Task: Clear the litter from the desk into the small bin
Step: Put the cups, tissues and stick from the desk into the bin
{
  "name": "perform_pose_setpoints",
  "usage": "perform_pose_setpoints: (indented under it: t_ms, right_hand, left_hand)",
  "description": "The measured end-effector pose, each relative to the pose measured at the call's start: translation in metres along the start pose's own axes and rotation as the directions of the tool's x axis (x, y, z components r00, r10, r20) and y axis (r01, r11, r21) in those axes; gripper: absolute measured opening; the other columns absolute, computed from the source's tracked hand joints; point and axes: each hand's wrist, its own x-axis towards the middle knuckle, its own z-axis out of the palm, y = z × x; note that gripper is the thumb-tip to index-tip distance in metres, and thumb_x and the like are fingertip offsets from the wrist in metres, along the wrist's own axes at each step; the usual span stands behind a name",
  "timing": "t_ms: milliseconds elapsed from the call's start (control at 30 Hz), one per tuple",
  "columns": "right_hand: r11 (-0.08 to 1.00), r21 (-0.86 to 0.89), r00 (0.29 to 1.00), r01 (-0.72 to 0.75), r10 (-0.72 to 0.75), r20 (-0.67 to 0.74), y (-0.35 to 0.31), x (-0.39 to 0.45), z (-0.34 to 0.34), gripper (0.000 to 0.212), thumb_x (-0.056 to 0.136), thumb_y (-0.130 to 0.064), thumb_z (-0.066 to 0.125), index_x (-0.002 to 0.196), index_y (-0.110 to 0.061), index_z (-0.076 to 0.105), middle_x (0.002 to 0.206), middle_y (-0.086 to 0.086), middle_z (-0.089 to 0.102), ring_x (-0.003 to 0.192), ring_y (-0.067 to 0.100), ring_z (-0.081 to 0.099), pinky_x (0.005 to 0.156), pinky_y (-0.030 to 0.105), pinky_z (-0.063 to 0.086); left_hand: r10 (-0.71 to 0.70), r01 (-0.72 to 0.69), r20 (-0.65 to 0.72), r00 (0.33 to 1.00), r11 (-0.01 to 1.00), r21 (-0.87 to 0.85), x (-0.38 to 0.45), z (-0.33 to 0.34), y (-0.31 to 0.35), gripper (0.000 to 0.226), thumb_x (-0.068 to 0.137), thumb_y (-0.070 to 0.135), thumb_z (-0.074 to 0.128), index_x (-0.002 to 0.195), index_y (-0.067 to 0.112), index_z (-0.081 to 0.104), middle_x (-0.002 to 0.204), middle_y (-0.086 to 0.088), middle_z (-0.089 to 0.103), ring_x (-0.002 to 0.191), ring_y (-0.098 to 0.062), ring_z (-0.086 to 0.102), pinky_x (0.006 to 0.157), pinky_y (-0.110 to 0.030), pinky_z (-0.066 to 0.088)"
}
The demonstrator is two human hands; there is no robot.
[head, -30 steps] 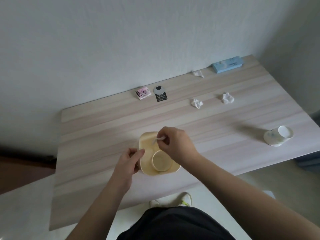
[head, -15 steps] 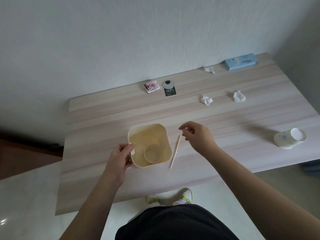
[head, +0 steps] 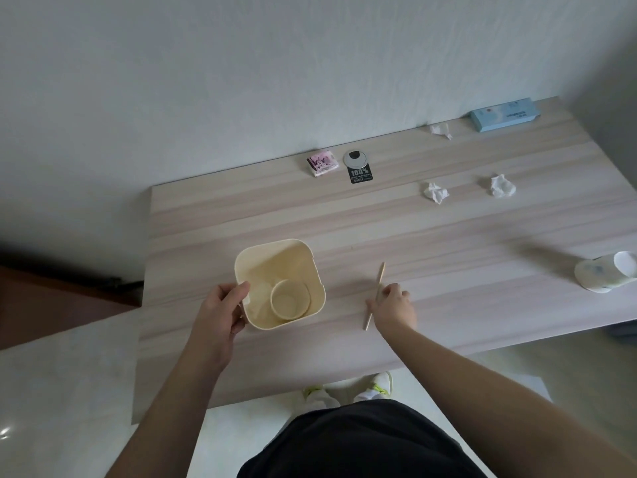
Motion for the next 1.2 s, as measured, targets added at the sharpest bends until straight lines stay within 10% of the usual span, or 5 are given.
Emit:
perform_pose_setpoints:
  t_ms: [633,833,1000,1200]
  right_hand:
    - [0.992,-0.094,0.990,-0.085,0.073,-0.123,-0.013,0.003,0.011,0.027,0.098,-0.026,0.049,0.114,-0.009,0.062,0.121,0.014,0.052,0.111,0.032,0.052,0.094,0.040,0.044]
    - [0.968,0.187,0.982,0.166,-0.145,-0.121,-0.057,-0.021,-0.021,0.011,0.098,-0.024,0.050,0.095,-0.019,0.059,0.091,0.001,0.070,0.078,0.015,0.064,0.059,0.027,0.043]
    - [0.863,0.028,0.859,0.504,-0.498,-0.119,-0.096,-0.069,-0.054,0.011,0.096,-0.023,0.053,0.087,-0.023,0.059,0.081,-0.010,0.066,0.073,0.010,0.062,0.058,0.026,0.041]
    - [0.444,-0.396,0.475,0.804,-0.880,-0.022,-0.122,-0.115,-0.065,0.009,0.082,-0.008,0.073,0.077,-0.005,0.066,0.070,0.008,0.064,0.060,0.027,0.059,0.056,0.035,0.048]
  left_hand:
    - [-0.021,0.017,0.168,0.986,1.000,0.025,0.024,-0.046,-0.003,0.012,0.088,0.024,0.066,0.091,0.015,0.058,0.054,0.011,0.054,0.057,-0.011,0.048,0.063,-0.032,0.039]
    - [-0.004,-0.001,0.166,0.986,1.000,0.027,0.029,-0.048,0.001,0.017,0.086,0.025,0.069,0.090,0.013,0.058,0.071,-0.005,0.049,0.062,-0.016,0.045,0.062,-0.032,0.038]
    - [-0.009,0.012,0.190,0.982,1.000,-0.015,0.031,-0.042,0.010,0.018,0.085,0.024,0.070,0.090,0.014,0.055,0.071,-0.004,0.047,0.061,-0.015,0.044,0.062,-0.031,0.037]
    - [0.016,-0.011,0.196,0.981,1.000,-0.029,0.037,-0.035,0.016,0.018,0.085,0.021,0.070,0.087,0.014,0.054,0.066,-0.003,0.047,0.057,-0.015,0.041,0.058,-0.031,0.033]
